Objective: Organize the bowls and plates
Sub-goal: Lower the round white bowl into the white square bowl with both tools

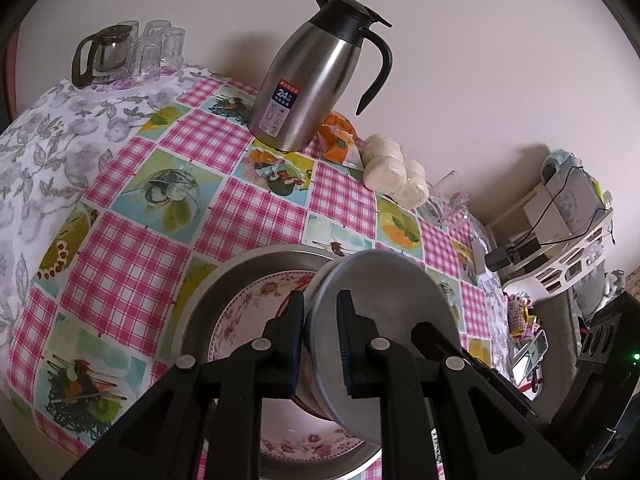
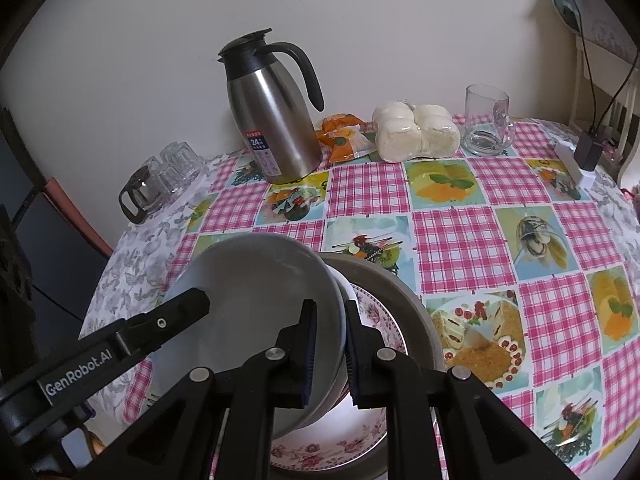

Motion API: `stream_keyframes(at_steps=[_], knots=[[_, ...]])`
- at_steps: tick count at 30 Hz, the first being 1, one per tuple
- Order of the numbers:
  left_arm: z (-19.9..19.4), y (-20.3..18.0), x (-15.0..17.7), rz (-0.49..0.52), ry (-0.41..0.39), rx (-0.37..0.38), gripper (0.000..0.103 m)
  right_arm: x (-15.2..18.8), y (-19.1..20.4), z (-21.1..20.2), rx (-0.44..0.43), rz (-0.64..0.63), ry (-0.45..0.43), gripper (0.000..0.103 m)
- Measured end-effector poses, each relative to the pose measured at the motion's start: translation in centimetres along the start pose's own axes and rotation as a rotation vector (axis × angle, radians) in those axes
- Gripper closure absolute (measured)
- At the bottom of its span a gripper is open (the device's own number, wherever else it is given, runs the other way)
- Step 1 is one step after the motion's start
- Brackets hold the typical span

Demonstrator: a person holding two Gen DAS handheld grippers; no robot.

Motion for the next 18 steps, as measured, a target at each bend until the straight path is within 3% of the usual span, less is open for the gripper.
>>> stream_keyframes(at_steps=[14,16,18], knots=[[-0.6,-0.2,0.0,0.022,-0.007,-0.028,0.085,-0.2,-0.5,0.0,0.019,0.004,0.000,0.087],[-0.8,-0.3,0.0,0.029,-0.009,-0.045,0.081,-0.1,-0.7,0.0,0.024,0.006,0.003,0.080],[-1.2,-0.4,-0.1,0.037,-0.020,-0.062,0.065,-0.1,-0.8,-0.2,0.031,0.007,-0.001,0.069]])
Point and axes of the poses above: each gripper's, at about its wrist camera, not at the fingertips, and z roughly the way its jaws point, y to its left, x to its underside, the point moved 7 cm from there along z, roughly the way its jaws point, and after that the axes turned 14 degrees about y, right-handed, at the moved point
